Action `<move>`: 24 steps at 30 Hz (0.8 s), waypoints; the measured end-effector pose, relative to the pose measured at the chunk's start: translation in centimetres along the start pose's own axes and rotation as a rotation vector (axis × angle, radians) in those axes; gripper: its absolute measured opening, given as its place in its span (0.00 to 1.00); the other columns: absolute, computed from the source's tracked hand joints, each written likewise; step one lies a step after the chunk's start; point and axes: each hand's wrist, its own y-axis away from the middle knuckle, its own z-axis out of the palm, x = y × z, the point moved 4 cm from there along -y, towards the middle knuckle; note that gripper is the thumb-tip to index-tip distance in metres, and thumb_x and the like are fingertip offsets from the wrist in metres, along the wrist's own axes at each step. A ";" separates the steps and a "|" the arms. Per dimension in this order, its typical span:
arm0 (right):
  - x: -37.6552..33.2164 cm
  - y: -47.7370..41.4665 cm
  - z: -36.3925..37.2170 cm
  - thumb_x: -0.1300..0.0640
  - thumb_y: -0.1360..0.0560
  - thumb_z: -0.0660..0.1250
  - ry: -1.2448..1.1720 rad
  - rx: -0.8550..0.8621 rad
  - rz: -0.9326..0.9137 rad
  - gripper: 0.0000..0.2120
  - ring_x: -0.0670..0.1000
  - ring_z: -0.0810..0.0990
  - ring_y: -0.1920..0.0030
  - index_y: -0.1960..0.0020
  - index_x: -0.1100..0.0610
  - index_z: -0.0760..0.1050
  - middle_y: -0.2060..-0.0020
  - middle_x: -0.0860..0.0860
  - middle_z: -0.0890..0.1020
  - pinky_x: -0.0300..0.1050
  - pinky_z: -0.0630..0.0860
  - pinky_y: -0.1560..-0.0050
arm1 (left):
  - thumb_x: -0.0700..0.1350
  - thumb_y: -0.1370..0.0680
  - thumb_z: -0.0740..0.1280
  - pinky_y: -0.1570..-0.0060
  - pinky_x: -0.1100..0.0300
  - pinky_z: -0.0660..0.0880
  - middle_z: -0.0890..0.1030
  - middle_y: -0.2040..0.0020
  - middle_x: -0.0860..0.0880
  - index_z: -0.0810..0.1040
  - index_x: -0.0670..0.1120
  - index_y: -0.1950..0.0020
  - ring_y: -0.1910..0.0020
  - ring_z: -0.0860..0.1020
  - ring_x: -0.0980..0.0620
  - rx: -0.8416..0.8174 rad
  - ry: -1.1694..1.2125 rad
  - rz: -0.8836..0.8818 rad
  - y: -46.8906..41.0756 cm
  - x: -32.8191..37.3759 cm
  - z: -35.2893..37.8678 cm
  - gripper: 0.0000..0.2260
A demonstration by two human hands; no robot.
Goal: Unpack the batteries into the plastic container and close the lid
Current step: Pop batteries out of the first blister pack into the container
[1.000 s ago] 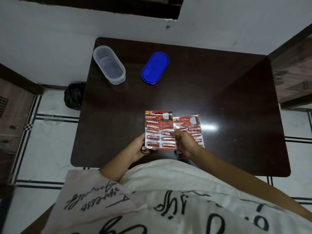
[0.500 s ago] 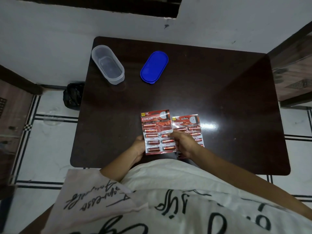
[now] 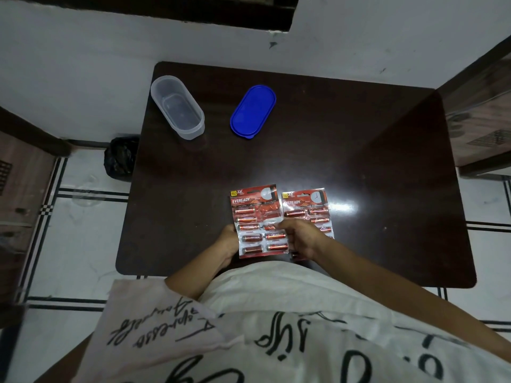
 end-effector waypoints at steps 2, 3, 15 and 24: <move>0.1 -0.1 0.0 0.63 0.24 0.67 -0.007 -0.018 0.010 0.13 0.64 0.82 0.42 0.40 0.63 0.76 0.46 0.61 0.84 0.63 0.75 0.36 | 0.37 0.20 0.64 0.68 0.63 0.79 0.84 0.62 0.48 0.83 0.44 0.54 0.66 0.83 0.52 0.010 0.000 -0.009 -0.1 -0.1 0.0 0.08; 0.1 -0.2 0.0 0.63 0.24 0.67 -0.011 -0.022 0.011 0.13 0.64 0.82 0.41 0.40 0.63 0.76 0.45 0.61 0.84 0.64 0.74 0.35 | 0.37 0.20 0.64 0.68 0.63 0.79 0.84 0.62 0.48 0.82 0.44 0.55 0.66 0.83 0.52 0.014 -0.002 -0.016 -0.2 -0.1 0.0 0.08; 0.3 0.6 0.9 0.58 0.18 0.61 -0.112 -0.068 -0.034 0.13 0.60 0.83 0.44 0.36 0.60 0.76 0.44 0.60 0.84 0.57 0.80 0.44 | 0.37 0.22 0.66 0.52 0.51 0.82 0.86 0.54 0.42 0.83 0.39 0.49 0.54 0.84 0.42 0.012 0.007 0.037 -0.6 -0.7 0.1 0.07; 0.3 1.1 1.8 0.55 0.19 0.64 -0.105 -0.092 -0.050 0.13 0.59 0.84 0.44 0.36 0.56 0.74 0.44 0.57 0.85 0.56 0.81 0.44 | 0.42 0.24 0.71 0.45 0.43 0.79 0.86 0.50 0.43 0.83 0.42 0.45 0.50 0.84 0.42 -0.090 0.009 0.080 -0.4 -0.8 -0.2 0.09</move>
